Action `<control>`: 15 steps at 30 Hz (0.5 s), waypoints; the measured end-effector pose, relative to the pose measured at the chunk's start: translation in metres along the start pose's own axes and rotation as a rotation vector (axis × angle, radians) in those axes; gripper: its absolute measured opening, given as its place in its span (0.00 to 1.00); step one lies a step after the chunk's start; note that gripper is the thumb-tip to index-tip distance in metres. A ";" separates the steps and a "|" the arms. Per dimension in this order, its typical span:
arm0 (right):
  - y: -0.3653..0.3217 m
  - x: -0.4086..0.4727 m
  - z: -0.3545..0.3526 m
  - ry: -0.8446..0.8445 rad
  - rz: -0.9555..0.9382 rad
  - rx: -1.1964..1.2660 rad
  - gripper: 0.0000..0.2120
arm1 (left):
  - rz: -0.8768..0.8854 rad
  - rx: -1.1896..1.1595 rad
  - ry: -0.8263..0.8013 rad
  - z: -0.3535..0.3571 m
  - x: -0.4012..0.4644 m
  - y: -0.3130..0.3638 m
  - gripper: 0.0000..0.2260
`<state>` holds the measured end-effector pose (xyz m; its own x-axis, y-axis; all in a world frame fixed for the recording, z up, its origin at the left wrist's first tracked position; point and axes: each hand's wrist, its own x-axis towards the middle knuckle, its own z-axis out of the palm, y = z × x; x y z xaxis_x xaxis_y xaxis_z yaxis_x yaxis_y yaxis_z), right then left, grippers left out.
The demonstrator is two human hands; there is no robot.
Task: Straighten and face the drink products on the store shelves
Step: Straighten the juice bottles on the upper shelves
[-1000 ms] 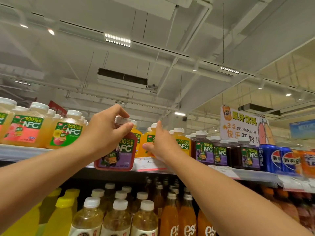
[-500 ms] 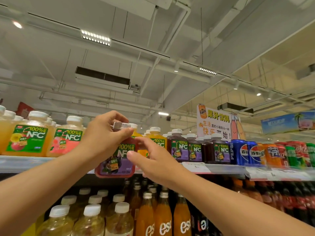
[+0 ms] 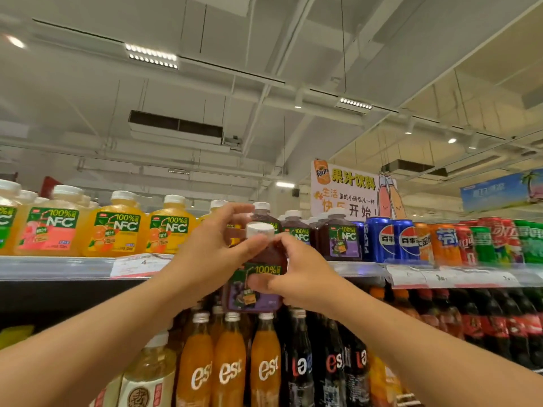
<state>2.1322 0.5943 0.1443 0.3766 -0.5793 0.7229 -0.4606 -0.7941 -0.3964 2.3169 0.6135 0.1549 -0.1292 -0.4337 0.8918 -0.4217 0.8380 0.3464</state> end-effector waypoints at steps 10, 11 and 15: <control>0.065 0.047 -0.115 0.125 0.044 0.072 0.17 | 0.155 1.138 -0.051 0.030 -0.033 -0.049 0.15; 0.070 0.054 -0.117 0.125 0.051 0.024 0.17 | 0.145 1.130 -0.021 0.031 -0.032 -0.048 0.13; 0.083 0.076 -0.108 0.094 0.085 -0.123 0.15 | 0.075 1.080 -0.027 0.030 -0.031 -0.046 0.16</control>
<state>2.0351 0.5042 0.2273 0.2581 -0.6188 0.7420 -0.5847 -0.7114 -0.3899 2.3131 0.5783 0.1019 -0.2020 -0.4117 0.8887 -0.9779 0.1341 -0.1602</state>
